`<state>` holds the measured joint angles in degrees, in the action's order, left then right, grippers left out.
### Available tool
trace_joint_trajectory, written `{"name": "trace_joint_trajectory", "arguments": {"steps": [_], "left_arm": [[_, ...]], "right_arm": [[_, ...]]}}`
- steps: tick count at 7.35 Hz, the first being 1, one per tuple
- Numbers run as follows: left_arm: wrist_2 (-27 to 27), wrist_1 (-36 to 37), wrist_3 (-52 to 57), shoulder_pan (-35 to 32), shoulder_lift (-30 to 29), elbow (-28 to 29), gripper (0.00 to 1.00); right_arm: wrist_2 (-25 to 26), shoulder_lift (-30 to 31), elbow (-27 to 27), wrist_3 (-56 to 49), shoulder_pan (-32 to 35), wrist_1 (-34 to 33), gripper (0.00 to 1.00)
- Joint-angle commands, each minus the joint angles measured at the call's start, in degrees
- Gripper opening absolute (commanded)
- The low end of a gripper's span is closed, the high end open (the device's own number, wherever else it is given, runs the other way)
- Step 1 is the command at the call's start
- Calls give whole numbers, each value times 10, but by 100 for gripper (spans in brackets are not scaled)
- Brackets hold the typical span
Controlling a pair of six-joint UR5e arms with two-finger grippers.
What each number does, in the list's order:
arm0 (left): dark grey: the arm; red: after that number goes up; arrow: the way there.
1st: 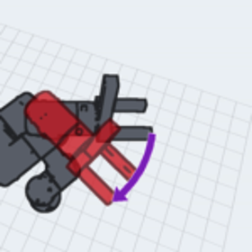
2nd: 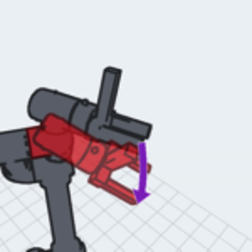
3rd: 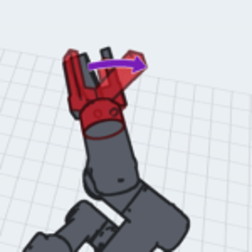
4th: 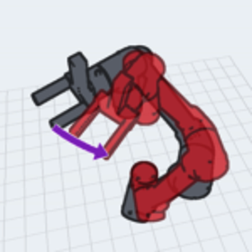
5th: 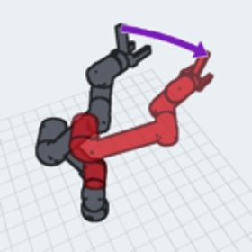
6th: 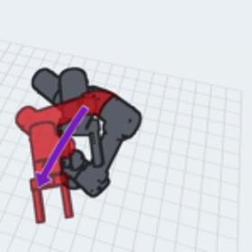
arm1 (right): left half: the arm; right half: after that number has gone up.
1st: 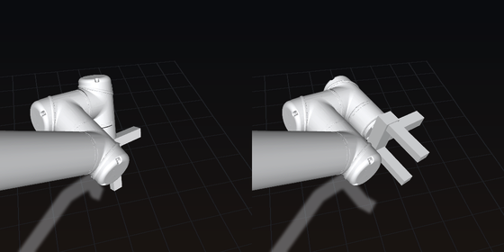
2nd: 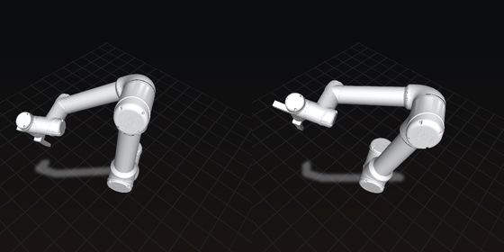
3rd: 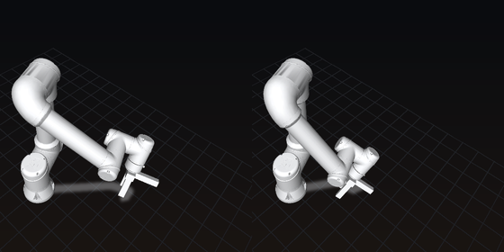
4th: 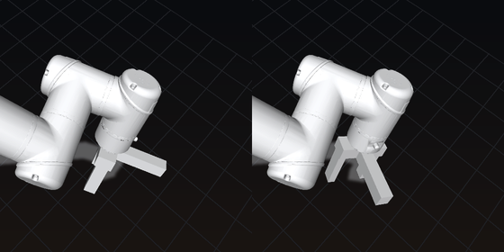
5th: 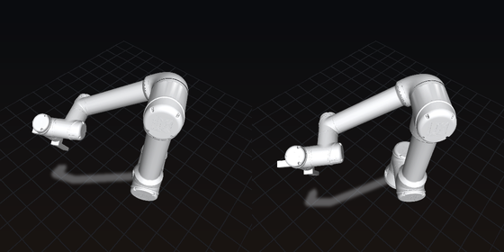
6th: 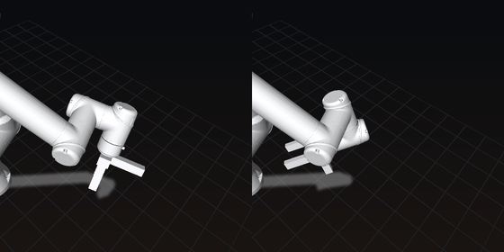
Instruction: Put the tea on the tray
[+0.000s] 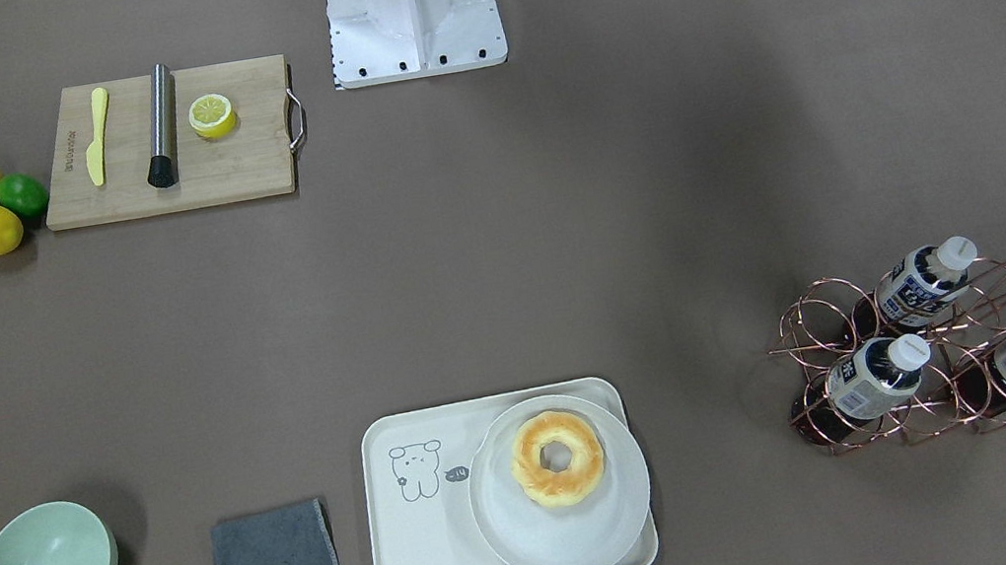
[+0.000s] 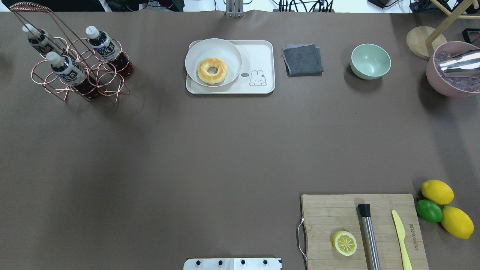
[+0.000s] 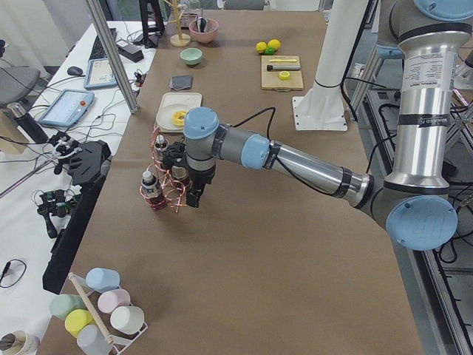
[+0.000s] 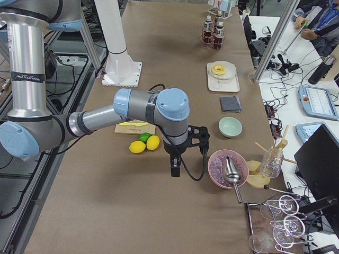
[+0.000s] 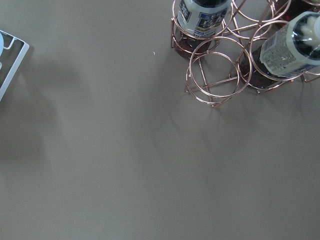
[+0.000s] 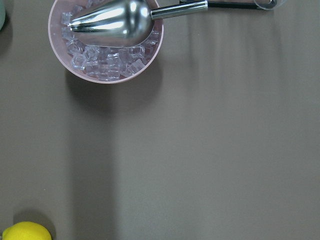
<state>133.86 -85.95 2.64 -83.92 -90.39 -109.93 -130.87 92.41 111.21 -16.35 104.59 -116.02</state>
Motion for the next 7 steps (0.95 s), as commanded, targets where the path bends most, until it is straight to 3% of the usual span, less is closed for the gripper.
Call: {"name": "trace_joint_trajectory", "arguments": {"steps": [1, 5, 7], "left_arm": [[-1, -4, -37, 9, -1, -9, 98], [-26, -25, -70, 25, -1, -14, 97], [-25, -78, -78, 39, 7, -13, 97]], "right_arm": [[-1, 0, 3, 0, 0, -1, 100], [-4, 1, 2, 1, 1, 0, 100], [-5, 1, 2, 1, 0, 0, 100]]}}
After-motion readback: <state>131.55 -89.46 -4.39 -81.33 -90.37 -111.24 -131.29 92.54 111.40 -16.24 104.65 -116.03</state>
